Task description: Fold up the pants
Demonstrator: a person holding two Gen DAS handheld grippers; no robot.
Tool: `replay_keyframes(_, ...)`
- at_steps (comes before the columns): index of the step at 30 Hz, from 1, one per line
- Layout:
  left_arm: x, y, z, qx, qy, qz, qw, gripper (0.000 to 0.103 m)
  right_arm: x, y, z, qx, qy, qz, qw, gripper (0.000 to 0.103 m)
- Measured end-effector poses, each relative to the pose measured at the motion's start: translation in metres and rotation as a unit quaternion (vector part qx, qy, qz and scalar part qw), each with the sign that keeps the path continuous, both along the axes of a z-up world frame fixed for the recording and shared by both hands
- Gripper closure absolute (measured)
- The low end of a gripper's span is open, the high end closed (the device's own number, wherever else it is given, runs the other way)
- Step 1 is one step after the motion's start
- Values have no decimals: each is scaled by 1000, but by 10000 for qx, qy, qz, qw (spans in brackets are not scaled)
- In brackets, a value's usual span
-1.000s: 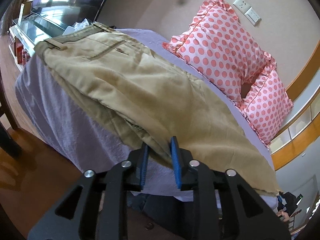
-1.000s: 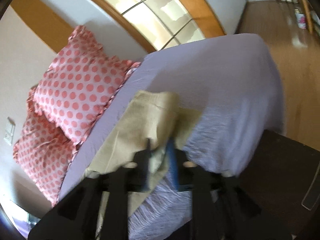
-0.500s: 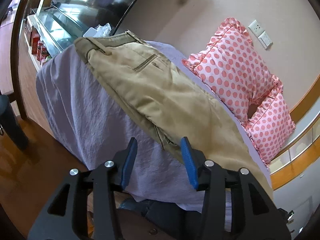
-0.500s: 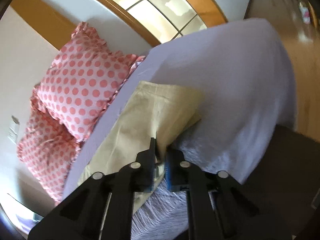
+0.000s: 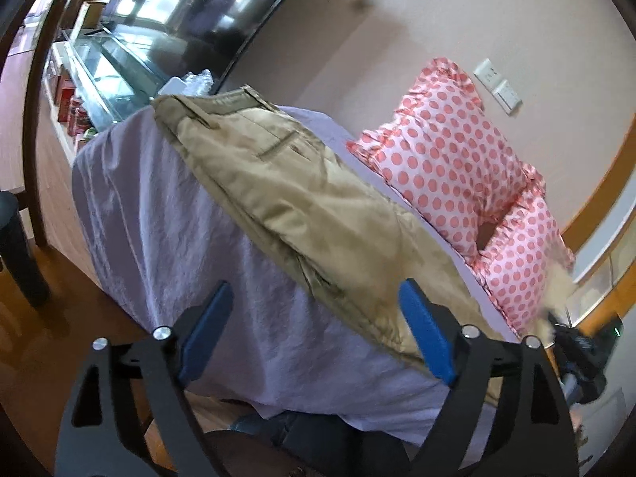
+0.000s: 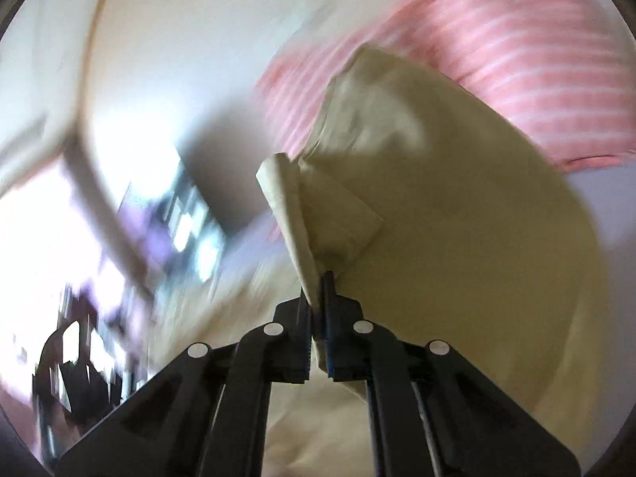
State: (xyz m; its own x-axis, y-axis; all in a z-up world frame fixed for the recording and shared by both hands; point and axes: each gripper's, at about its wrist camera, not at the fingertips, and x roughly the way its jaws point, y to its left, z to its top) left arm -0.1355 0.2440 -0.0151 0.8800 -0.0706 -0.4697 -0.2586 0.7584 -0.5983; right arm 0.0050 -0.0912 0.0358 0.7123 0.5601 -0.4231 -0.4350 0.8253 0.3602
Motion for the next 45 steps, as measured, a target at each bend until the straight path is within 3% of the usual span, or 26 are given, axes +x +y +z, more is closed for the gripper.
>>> replay_keyframes(2, -1, -7, -1, 72, -96, -220, 9997, 12, 0, 56, -28, -874, 490, 692, 9926, 91)
replay_keyframes(4, 0, -14, -2, 261, -104, -335, 9990, 9, -8, 72, -42, -1123, 620, 855, 9880, 80)
replay_keyframes(7, 5, -25, -4, 512, -109, -513, 9973, 8, -19, 59, -34, -848, 474, 656, 9931, 27)
replay_keyframes(8, 10, -30, -6, 573, -50, -609, 9965, 8, -21, 53, -30, -730, 359, 514, 9954, 23)
replay_keyframes(12, 32, -43, -17, 649, 257, -863, 9938, 8, -27, 27, -23, -349, 355, 143, 9987, 22)
replay_keyframes(15, 47, -42, -23, 448, 380, -800, 9951, 10, -21, 22, -27, -181, 544, 48, 9983, 22)
replay_keyframes(19, 55, -30, -16, 167, 295, -601, 9976, 14, -11, 20, -33, -155, 671, 51, 9976, 22)
replay_keyframes(25, 65, -7, 9, 127, 153, -316, 9993, 14, -8, 13, -41, -51, 782, -60, 9969, 21)
replay_keyframes(30, 70, 40, 10, -186, 225, 338, 9990, 19, -7, 4, -44, 21, 823, -147, 9965, 21)
replay_keyframes(36, 73, 93, 0, -942, 250, 908, 9911, 54, -7, 1, -45, 86, 801, -111, 9967, 21)
replay_keyframes(37, 74, 99, -2, -1055, 303, 996, 9890, 66, -7, 0, -46, 103, 791, -111, 9967, 21)
replay_keyframes(38, 76, 102, -2, -1057, 380, 1069, 9879, 85, -7, -1, -46, 125, 787, -114, 9968, 21)
replay_keyframes(40, 80, 98, 7, -707, 534, 1103, 9899, 92, -8, -8, -45, 167, 731, -166, 9970, 21)
replay_keyframes(42, 90, 76, 36, 178, 667, 1004, 9925, 94, -11, -19, -41, 198, 581, -336, 9975, 21)
replay_keyframes(43, 97, 55, 61, 711, 557, 774, 9929, 95, -12, -28, -38, 236, 486, -462, 9975, 21)
replay_keyframes(45, 109, 18, 97, 1332, 343, 351, 9899, 95, -15, -49, -33, 360, 357, -770, 9957, 21)
